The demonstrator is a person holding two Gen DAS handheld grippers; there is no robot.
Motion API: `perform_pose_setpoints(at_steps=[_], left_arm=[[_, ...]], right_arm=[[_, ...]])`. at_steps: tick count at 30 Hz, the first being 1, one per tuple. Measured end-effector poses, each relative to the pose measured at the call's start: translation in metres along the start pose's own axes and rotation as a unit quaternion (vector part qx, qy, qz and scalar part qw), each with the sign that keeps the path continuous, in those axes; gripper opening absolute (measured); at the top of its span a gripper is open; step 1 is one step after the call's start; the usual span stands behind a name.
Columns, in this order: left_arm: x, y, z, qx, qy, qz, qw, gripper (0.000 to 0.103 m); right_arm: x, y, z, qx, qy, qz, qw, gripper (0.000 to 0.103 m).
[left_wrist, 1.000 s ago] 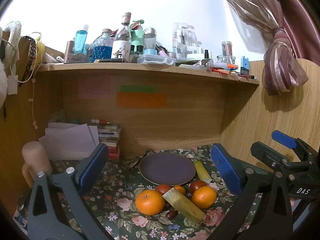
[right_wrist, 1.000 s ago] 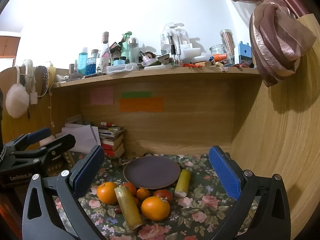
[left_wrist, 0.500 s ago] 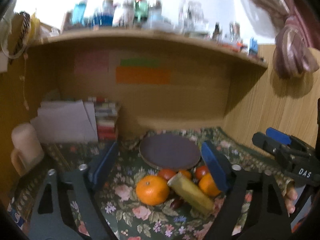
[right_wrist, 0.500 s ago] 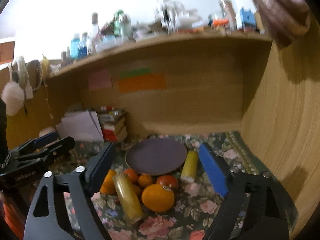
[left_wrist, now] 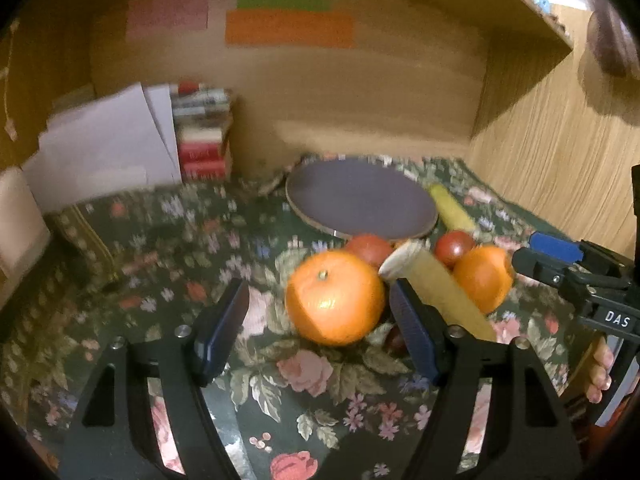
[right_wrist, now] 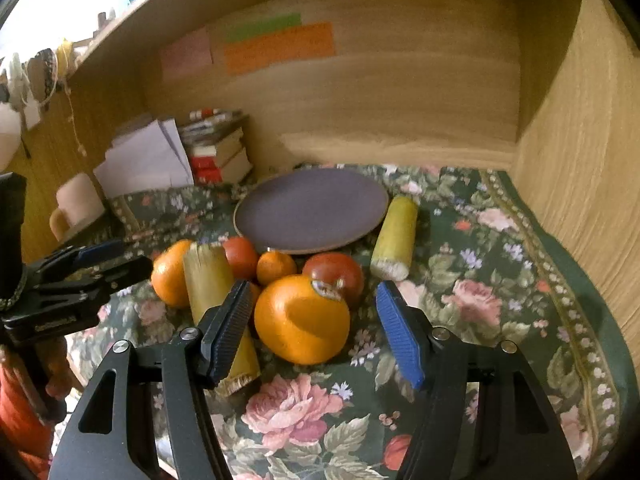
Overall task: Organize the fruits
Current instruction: 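Grasp the large orange with the left tool while the right tool grasps the stickered orange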
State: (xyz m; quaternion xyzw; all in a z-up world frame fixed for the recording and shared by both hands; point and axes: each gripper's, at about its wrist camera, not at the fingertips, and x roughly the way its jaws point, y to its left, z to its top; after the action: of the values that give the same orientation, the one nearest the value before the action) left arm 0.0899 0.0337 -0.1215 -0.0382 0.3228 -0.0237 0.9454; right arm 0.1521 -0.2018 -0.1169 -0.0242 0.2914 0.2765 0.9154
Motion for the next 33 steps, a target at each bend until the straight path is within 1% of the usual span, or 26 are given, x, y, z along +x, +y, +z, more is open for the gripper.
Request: perform_pose_setpoints(at_steps=[3, 7, 11, 12, 16, 18, 22, 25, 26, 27, 29, 33], left_arm=[[0.012, 0.005, -0.005, -0.005, 0.018, -0.003, 0.9998, 0.073], [0.025, 0.009, -0.006, -0.012, 0.046, -0.023, 0.9986, 0.073], [0.035, 0.008, -0.003, -0.015, 0.058, -0.036, 0.9975, 0.077], [0.038, 0.007, -0.002, -0.016, 0.059, -0.038, 0.9974, 0.077], [0.050, 0.001, 0.002, -0.011, 0.066, -0.038, 0.9970, 0.077], [0.056, 0.001, 0.002, -0.010, 0.076, -0.039, 0.9963, 0.077], [0.070, 0.002, 0.004, -0.019, 0.097, -0.043, 0.9942, 0.077], [0.074, 0.003, 0.004, -0.022, 0.096, -0.041, 0.9943, 0.077], [0.075, 0.002, 0.004, -0.021, 0.095, -0.041, 0.9944, 0.072], [0.075, 0.002, 0.003, -0.018, 0.093, -0.044, 0.9946, 0.070], [0.074, -0.001, 0.002, -0.010, 0.088, -0.031, 0.9956, 0.070], [0.071, -0.001, 0.002, -0.007, 0.087, -0.020, 0.9960, 0.069]], right_arm=[[0.008, 0.002, -0.004, -0.003, 0.015, 0.001, 1.000, 0.061], [0.016, 0.002, -0.005, -0.002, 0.031, 0.003, 1.000, 0.061], [0.026, -0.001, -0.005, 0.007, 0.045, 0.004, 0.999, 0.062], [0.028, -0.001, -0.006, 0.010, 0.048, 0.006, 0.999, 0.064], [0.038, 0.001, -0.007, 0.011, 0.065, 0.011, 0.998, 0.064], [0.040, 0.001, -0.007, 0.009, 0.065, 0.005, 0.998, 0.065], [0.049, -0.001, -0.008, 0.016, 0.077, 0.009, 0.997, 0.066], [0.052, -0.006, -0.008, 0.032, 0.081, 0.021, 0.996, 0.067], [0.053, -0.007, -0.008, 0.037, 0.083, 0.024, 0.996, 0.067], [0.054, -0.008, -0.009, 0.042, 0.084, 0.028, 0.995, 0.067], [0.056, -0.007, -0.009, 0.046, 0.088, 0.036, 0.994, 0.063], [0.055, -0.001, -0.008, 0.029, 0.086, 0.027, 0.995, 0.062]])
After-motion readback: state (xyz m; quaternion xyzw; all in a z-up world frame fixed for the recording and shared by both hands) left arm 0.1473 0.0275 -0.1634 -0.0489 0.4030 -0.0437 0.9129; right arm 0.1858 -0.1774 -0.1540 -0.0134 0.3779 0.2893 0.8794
